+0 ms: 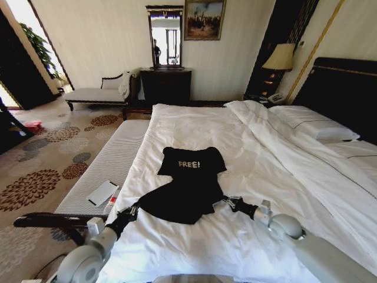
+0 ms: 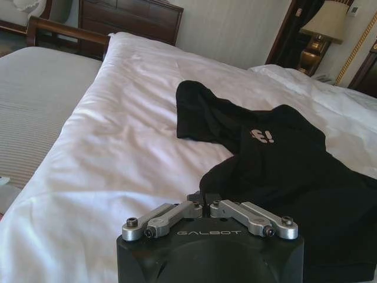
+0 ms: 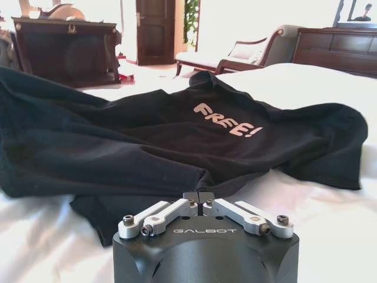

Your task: Fold the clothes on the bed.

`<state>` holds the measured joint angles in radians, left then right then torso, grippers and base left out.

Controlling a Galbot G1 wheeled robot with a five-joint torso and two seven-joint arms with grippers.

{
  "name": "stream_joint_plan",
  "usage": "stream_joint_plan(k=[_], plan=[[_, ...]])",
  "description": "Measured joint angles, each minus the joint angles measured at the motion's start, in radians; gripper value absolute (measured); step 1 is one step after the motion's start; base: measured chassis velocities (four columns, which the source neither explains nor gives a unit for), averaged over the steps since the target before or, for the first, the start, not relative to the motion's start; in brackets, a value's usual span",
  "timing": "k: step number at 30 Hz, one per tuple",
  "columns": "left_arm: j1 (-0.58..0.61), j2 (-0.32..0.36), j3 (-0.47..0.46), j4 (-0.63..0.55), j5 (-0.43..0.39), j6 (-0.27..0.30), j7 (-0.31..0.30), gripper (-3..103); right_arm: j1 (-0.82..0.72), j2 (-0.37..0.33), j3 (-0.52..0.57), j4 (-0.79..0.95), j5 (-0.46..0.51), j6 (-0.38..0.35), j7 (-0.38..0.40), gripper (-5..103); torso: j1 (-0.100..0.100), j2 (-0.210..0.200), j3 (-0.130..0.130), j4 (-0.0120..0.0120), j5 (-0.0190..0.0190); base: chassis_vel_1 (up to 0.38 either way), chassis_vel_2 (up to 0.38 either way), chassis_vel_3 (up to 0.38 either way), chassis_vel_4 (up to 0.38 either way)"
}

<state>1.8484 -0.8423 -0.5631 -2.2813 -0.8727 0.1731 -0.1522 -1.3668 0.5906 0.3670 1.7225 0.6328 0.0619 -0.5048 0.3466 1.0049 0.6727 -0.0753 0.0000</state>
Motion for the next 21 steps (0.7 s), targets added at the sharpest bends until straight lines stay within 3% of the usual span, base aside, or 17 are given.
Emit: stream_joint_plan(k=[6, 14, 18, 20, 21], plan=[[0.067, -0.039, -0.011, -0.018, 0.045, -0.021, 0.024, 0, -0.037, -0.072, 0.059, 0.015, -0.039, 0.014, -0.03, 0, 0.0, 0.0, 0.0, 0.0001, 0.0, 0.0, 0.0, 0.0, 0.0], [0.074, -0.059, -0.024, -0.017, 0.05, -0.029, 0.027, 0, -0.004, -0.044, 0.025, 0.003, -0.057, 0.022, -0.008, -2, 0.0, 0.0, 0.0, 0.0002, 0.0001, 0.0, 0.0, 0.0, 0.0], [0.067, -0.053, -0.031, -0.008, 0.045, -0.029, 0.026, 0, -0.054, 0.003, 0.058, 0.012, -0.072, 0.029, 0.025, 20, 0.0, 0.0, 0.0, 0.0, 0.0002, 0.0, 0.0, 0.0, 0.0], [0.064, -0.051, -0.032, -0.006, 0.042, -0.029, 0.026, 0, -0.066, 0.006, 0.067, 0.015, -0.073, 0.03, 0.026, 20, 0.0, 0.0, 0.0, -0.0001, -0.0001, 0.0, 0.0, 0.0, 0.0], [0.058, -0.047, -0.033, -0.002, 0.036, -0.029, 0.024, 0, -0.088, 0.013, 0.085, 0.022, -0.076, 0.033, 0.027, 25, 0.0, 0.0, 0.0, -0.0001, 0.0, 0.0, 0.0, 0.0, 0.0]])
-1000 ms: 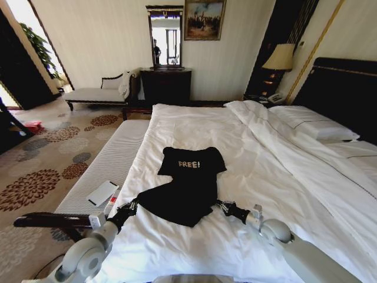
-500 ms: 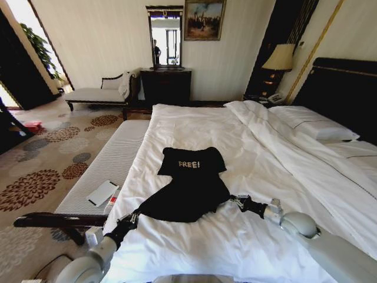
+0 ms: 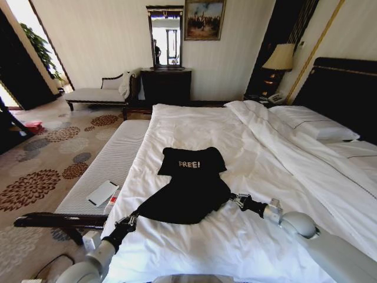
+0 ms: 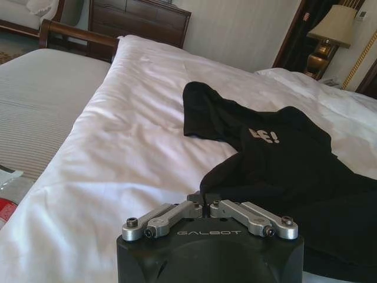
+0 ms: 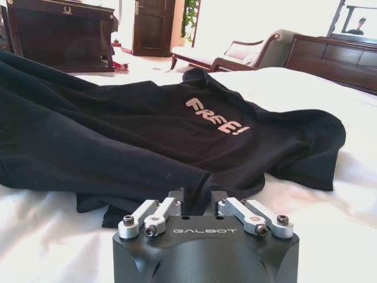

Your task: Fold the clothes on the bed.

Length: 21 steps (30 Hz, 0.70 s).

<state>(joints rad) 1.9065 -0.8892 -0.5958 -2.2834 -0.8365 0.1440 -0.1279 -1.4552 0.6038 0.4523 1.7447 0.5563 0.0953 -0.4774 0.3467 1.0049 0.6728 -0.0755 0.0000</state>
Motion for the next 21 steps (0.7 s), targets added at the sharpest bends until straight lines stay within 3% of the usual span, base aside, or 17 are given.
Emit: stream_joint_plan(k=[6, 8, 12, 14, 18, 21], plan=[[-0.034, 0.017, 0.006, -0.001, -0.017, 0.009, -0.018, 0, -0.069, 0.032, 0.068, 0.005, -0.034, 0.02, 0.012, 52, 0.0, 0.0, 0.0, 0.0002, -0.0001, 0.0, 0.0, 0.0, 0.0], [-0.034, 0.019, 0.006, -0.003, -0.018, 0.009, -0.018, 0, -0.083, 0.037, 0.081, 0.004, -0.034, 0.023, 0.014, 52, 0.0, 0.0, 0.0, 0.0003, 0.0, 0.0, 0.0, 0.0, 0.0], [-0.031, 0.021, 0.004, -0.005, -0.019, 0.01, -0.017, 0, -0.19, 0.075, 0.168, 0.054, -0.008, 0.025, 0.013, 74, 0.0, 0.0, 0.0, 0.0003, 0.0, 0.0, 0.0, 0.0, 0.0], [-0.031, 0.021, 0.006, -0.003, -0.018, 0.01, -0.016, 0, -0.221, 0.086, 0.189, 0.072, -0.006, 0.025, 0.008, 74, 0.0, 0.0, 0.0, 0.0003, 0.0, 0.0, 0.0, 0.0, 0.0], [-0.042, 0.023, 0.02, 0.005, -0.017, 0.01, -0.015, 0, -0.334, 0.135, 0.255, 0.153, -0.012, 0.025, -0.021, 95, 0.0, 0.0, 0.0, 0.0001, -0.0003, 0.0, 0.0, 0.0, 0.0], [-0.049, 0.023, 0.025, 0.007, -0.017, 0.01, -0.015, 0, -0.356, 0.154, 0.245, 0.169, -0.025, 0.023, -0.024, 99, 0.0, 0.0, 0.0, -0.0001, -0.0002, 0.0, 0.0, 0.0, 0.0]])
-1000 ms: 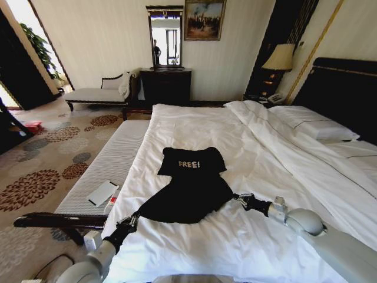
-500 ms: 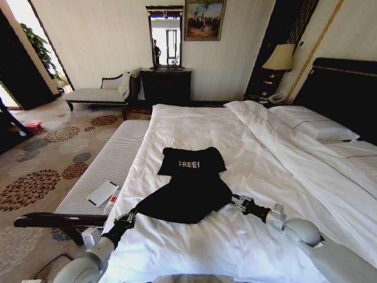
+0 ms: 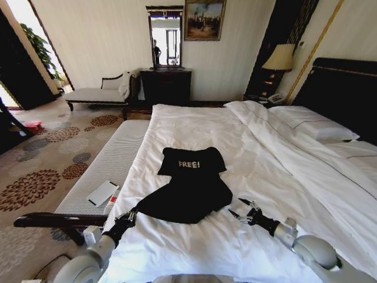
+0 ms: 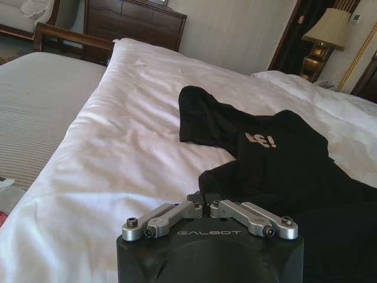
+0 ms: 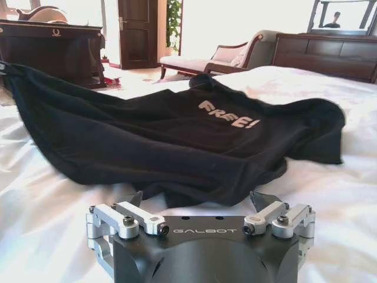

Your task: Fold the clothes on the bed.

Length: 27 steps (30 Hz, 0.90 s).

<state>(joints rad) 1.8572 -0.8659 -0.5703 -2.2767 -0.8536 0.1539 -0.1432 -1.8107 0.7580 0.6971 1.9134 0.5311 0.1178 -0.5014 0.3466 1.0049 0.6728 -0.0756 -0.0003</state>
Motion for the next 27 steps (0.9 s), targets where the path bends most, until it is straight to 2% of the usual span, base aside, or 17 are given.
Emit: stream_joint_plan(k=[6, 11, 27], plan=[[0.0, 0.0, 0.006, -0.001, 0.002, 0.001, -0.001, 0, 0.019, 0.024, -0.071, -0.025, -0.018, -0.011, -0.008, 103, 0.0, 0.0, 0.0, 0.0002, 0.0002, 0.0, 0.0, 0.0, 0.0], [0.001, 0.002, 0.007, -0.002, 0.003, 0.003, -0.003, 0, 0.073, 0.009, -0.11, -0.037, -0.01, -0.021, -0.014, 98, 0.0, 0.0, 0.0, 0.0005, 0.0003, 0.0, 0.0, 0.0, 0.0], [0.001, 0.001, 0.007, -0.006, 0.008, 0.015, -0.023, 0, 0.228, -0.026, -0.248, -0.073, 0.013, -0.045, -0.013, 98, 0.0, 0.0, 0.0, 0.0004, 0.0002, 0.0, 0.0, 0.0, 0.0]])
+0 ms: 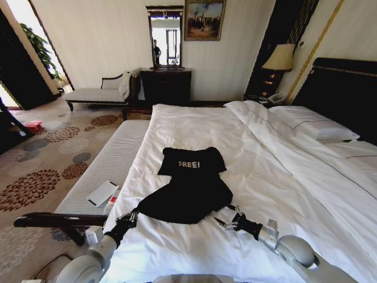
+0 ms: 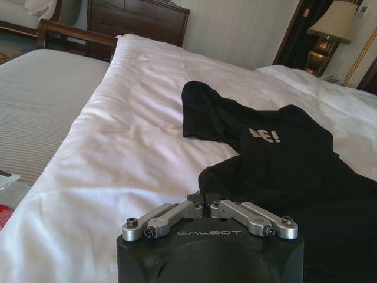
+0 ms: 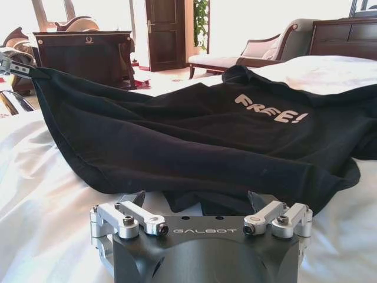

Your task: Fold the clothes on the bed.

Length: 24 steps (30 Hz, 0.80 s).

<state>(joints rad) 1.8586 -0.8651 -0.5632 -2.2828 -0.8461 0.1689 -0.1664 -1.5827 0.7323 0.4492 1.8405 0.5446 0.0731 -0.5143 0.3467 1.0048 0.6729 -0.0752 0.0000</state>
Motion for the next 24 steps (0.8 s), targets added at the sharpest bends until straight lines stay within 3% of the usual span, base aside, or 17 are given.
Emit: stream_joint_plan(k=[11, 24], plan=[[-0.002, 0.0, 0.002, 0.014, 0.0, 0.001, 0.005, 0, -0.106, 0.016, 0.062, 0.051, -0.022, 0.022, -0.008, 98, 0.0, 0.0, 0.0, -0.0002, -0.0003, 0.0, 0.0, 0.0, 0.0], [-0.034, 0.018, 0.003, 0.004, -0.025, 0.008, -0.009, 0, -0.029, 0.03, 0.0, -0.012, -0.036, 0.015, 0.006, 98, 0.0, 0.0, 0.0, 0.0, 0.0, 0.0, 0.0, 0.0, 0.0]])
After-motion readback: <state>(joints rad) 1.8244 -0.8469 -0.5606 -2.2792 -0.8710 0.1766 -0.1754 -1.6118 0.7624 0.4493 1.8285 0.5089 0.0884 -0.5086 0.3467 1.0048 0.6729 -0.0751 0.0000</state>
